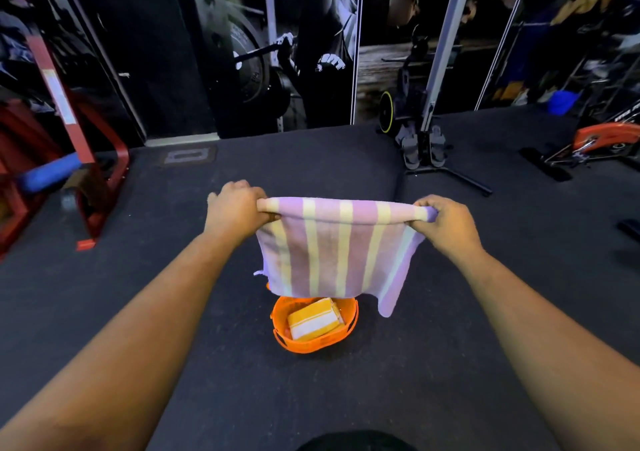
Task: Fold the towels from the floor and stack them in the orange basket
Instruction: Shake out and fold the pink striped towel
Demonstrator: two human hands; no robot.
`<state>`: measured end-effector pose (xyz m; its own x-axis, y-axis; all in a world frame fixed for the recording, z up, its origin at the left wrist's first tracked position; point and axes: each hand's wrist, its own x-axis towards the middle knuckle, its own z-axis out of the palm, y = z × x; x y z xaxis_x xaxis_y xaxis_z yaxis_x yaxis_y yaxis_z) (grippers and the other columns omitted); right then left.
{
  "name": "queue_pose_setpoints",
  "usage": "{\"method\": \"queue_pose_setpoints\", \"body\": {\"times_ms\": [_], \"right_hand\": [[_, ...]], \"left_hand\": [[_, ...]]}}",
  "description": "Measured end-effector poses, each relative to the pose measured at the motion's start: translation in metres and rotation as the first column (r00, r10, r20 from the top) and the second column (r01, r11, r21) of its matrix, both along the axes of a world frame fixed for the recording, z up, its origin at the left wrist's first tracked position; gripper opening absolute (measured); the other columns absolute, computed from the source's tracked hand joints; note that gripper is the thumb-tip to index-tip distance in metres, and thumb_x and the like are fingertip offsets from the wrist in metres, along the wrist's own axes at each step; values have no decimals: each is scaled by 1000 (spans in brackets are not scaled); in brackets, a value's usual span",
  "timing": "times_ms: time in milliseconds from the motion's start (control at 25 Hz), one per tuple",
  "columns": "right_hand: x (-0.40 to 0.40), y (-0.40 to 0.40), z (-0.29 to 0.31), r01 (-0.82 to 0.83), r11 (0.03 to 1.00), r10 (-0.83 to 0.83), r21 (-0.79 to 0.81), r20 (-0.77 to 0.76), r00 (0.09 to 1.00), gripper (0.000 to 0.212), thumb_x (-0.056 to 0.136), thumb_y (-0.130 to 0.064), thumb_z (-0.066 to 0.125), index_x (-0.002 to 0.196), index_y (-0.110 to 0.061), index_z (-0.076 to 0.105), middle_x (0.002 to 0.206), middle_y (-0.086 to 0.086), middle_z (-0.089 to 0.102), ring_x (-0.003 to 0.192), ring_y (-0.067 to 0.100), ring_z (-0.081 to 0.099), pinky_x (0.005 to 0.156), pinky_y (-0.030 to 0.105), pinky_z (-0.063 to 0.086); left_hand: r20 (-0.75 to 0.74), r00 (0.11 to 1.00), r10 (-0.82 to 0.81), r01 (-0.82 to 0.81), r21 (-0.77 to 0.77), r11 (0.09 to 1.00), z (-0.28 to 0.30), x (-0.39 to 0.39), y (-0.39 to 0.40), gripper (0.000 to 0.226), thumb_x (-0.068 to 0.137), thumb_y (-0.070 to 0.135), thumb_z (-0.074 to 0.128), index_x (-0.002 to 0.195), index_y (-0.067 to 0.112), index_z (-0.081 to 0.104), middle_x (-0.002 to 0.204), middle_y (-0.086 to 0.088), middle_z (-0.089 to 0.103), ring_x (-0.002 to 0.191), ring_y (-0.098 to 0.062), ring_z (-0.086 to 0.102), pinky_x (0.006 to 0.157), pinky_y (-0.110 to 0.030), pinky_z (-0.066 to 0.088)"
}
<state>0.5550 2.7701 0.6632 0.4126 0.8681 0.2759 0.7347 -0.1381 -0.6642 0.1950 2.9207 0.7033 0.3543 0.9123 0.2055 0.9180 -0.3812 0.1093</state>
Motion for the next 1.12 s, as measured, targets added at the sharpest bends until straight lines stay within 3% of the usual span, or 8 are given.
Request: {"method": "queue_pose_setpoints", "body": {"times_ms": [120,200,400,600,680,840,960,1120], "right_hand": [[6,-3,3,54,984,-16,171,-216,976,17,76,-15,81,87,-22,70,97,1,65,85,14,62,72,32,51],[6,-3,9,82,961,65,264,-503,862,16,81,-14,79,90,-21,67,97,3,65,83,12,61,71,30,49],[-15,6,46,264,841,294,472,-808,510,13,94,-13,69,103,-21,64,96,-2,72,88,14,70,80,36,60],[-6,11,36,365,878,70,309,-839,540,29,98,-27,64,123,-11,63,104,0,74,92,13,73,79,32,59],[14,6,23,322,930,-28,179,-836,547,34,98,-41,64,120,-15,67,109,3,76,98,18,74,86,38,61],[31,-16,-26,-135,991,39,8,-974,224,67,85,-65,60,130,-16,64,121,7,73,107,22,71,83,38,62],[-2,-33,-77,-386,921,39,-49,-975,217,71,60,-23,95,122,-6,67,118,15,73,109,29,69,91,39,58],[-2,-22,-90,-122,991,-24,-53,-975,223,25,85,-13,74,109,-11,68,104,14,75,89,25,72,88,42,55]], "left_hand": [[485,873,-42,147,-180,973,1,-11,2,50,68,65,74,96,24,74,111,2,65,111,-21,59,95,-50,50],[865,497,68,365,-280,888,4,-9,-10,46,66,51,81,97,18,72,100,-1,74,95,-17,68,88,-46,55],[990,14,144,346,-140,928,43,22,-23,32,90,42,73,113,20,67,110,-4,76,100,-20,72,86,-44,60],[817,530,228,510,-522,683,-31,23,-60,62,63,37,90,118,18,70,113,1,77,109,-22,72,95,-53,57],[833,391,392,492,-549,676,-40,37,-69,49,71,29,84,114,7,73,111,-15,76,109,-40,70,95,-58,56],[825,178,536,485,-547,682,-7,58,-59,36,84,28,76,113,5,73,112,-24,74,100,-40,72,90,-51,58],[771,206,603,478,-617,625,-1,61,-56,39,89,33,72,117,7,74,110,-19,76,101,-37,73,92,-49,57],[680,362,637,194,-724,662,-24,40,-49,20,92,28,70,103,12,73,98,-13,78,78,-24,77,74,-39,60]]}}
